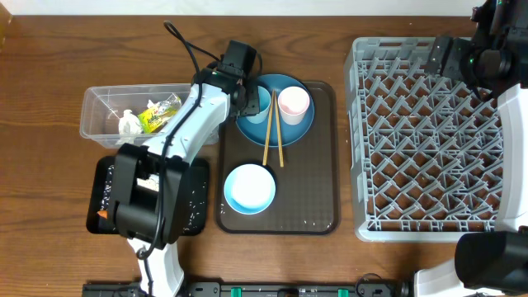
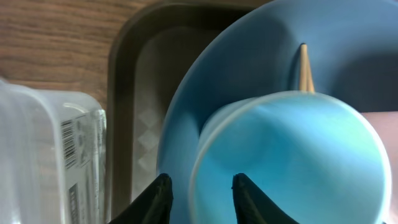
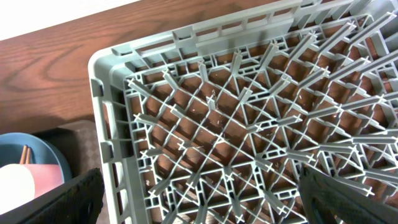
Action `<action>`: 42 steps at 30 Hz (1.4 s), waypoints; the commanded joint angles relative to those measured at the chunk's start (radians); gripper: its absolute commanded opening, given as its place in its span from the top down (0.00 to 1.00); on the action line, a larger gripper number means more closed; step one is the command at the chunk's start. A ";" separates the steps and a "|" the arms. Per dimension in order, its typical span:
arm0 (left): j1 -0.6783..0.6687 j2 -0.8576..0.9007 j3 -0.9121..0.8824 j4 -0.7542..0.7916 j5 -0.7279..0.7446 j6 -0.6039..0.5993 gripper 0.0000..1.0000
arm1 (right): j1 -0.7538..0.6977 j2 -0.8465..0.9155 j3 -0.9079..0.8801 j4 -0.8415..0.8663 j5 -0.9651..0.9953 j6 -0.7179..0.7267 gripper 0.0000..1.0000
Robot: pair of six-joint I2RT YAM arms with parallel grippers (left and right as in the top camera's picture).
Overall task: Sort waste into correct bins and load items into the dishwasher rack
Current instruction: 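Reach the left gripper to the blue cup on the plate, then grasp the blue cup with the left gripper and lift it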
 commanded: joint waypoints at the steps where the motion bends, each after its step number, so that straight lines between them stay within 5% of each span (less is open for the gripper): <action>1: 0.000 0.003 -0.017 0.006 -0.008 -0.006 0.76 | -0.003 -0.002 0.017 -0.001 -0.005 0.007 0.01; 16: 0.012 -0.018 -0.013 0.002 -0.009 -0.005 0.79 | -0.003 -0.002 0.017 -0.001 -0.005 0.007 0.01; 26: 0.014 -0.025 0.006 0.002 -0.010 -0.004 0.94 | -0.003 -0.002 0.017 0.010 -0.004 0.007 0.01; 42: 0.071 -0.198 0.057 0.018 -0.009 -0.005 0.94 | -0.003 -0.002 0.017 0.034 -0.005 0.034 0.01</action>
